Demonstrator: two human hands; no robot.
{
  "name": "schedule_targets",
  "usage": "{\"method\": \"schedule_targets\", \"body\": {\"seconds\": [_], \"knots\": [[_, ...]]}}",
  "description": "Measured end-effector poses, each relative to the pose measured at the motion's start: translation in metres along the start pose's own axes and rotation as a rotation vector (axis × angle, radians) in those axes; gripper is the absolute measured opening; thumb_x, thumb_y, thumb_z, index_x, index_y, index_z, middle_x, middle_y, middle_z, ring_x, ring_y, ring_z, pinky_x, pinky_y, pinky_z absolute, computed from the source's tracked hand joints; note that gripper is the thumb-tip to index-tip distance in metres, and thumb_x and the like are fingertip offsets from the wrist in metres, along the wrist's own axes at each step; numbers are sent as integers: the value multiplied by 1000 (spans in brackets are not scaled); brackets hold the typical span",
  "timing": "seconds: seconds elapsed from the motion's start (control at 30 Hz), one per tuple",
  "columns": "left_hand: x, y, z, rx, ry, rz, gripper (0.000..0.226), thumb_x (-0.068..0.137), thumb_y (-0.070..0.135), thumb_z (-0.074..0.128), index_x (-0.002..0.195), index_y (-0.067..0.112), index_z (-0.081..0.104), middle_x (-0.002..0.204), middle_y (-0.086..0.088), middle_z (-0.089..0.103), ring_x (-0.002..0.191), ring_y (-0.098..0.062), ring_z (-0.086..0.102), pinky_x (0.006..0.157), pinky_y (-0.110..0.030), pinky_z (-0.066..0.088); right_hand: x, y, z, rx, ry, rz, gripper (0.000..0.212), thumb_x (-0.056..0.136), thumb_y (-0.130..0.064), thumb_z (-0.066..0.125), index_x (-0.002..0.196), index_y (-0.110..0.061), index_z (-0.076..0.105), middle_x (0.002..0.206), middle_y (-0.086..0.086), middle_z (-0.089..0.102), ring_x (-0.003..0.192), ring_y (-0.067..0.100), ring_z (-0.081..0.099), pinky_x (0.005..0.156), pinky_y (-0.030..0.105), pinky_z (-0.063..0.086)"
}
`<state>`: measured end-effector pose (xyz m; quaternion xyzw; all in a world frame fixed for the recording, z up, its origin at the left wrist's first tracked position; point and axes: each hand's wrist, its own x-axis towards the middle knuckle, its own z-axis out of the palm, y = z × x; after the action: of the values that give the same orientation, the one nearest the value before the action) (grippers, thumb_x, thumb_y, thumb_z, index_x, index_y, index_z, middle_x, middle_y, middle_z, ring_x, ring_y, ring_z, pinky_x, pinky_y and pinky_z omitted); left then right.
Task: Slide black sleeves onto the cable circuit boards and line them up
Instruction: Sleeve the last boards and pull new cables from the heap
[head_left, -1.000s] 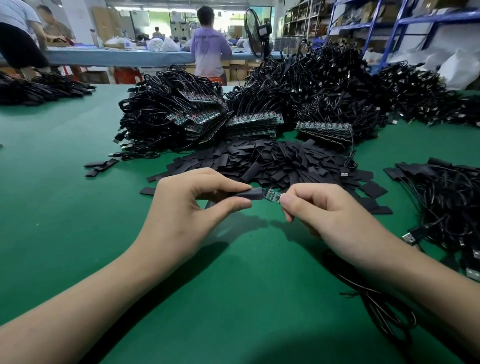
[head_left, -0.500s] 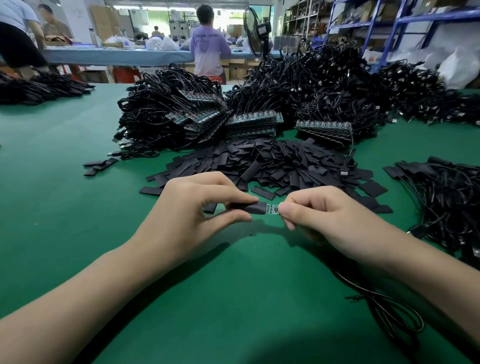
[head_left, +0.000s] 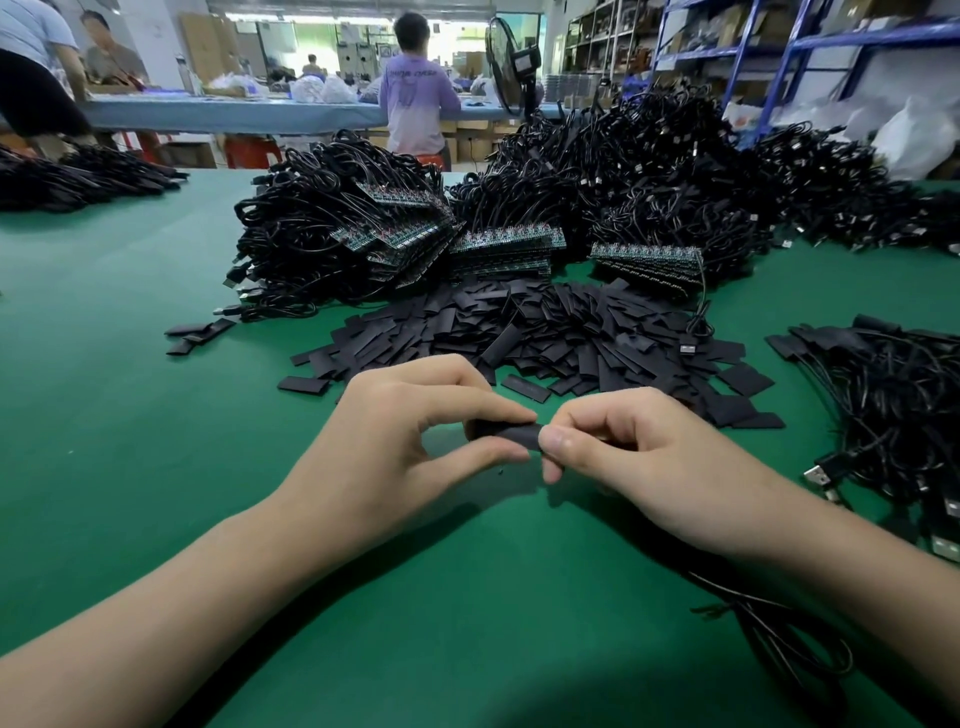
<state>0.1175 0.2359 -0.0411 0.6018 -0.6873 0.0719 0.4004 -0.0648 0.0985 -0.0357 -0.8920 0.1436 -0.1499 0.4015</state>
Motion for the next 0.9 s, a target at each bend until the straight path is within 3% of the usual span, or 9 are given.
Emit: {"method": "schedule_targets", "body": {"seconds": [0.1,0.27,0.53,0.67,0.9], "knots": [[1,-1,-1,-42,64,-46,21,82,28,82,100,18,82,86,7,70,78,-4,64,75,-14,44,1,0,-3,158,46,27,30,92,-51,56,80,-26,69,60,-6,40,58,16,32,55,35,24],[0,2,-1,-66,108,-58,21,81,28,82,101,22,80,87,6,71,78,-9,64,71,-34,51,2,-1,-4,230,69,21,26,91,-44,60,82,-23,71,59,-4,43,59,20,30,53,33,21],[-1,5,1,-63,74,-34,21,84,29,78,101,18,81,88,8,70,81,0,63,77,-10,41,0,-6,0,273,57,52,21,96,-35,65,81,-21,73,60,0,44,59,19,28,52,30,21],[1,6,1,-59,113,-58,19,83,28,80,100,21,81,89,9,71,81,-1,64,77,-14,44,0,-8,-1,321,69,63,23,84,-46,66,78,-25,74,56,-7,51,51,10,37,48,16,29],[0,5,1,-30,146,-103,21,82,29,79,101,23,81,87,8,71,79,-10,66,72,-31,51,0,-5,-1,344,177,51,9,92,-20,72,85,-17,76,59,-4,66,52,2,54,51,11,41]]}}
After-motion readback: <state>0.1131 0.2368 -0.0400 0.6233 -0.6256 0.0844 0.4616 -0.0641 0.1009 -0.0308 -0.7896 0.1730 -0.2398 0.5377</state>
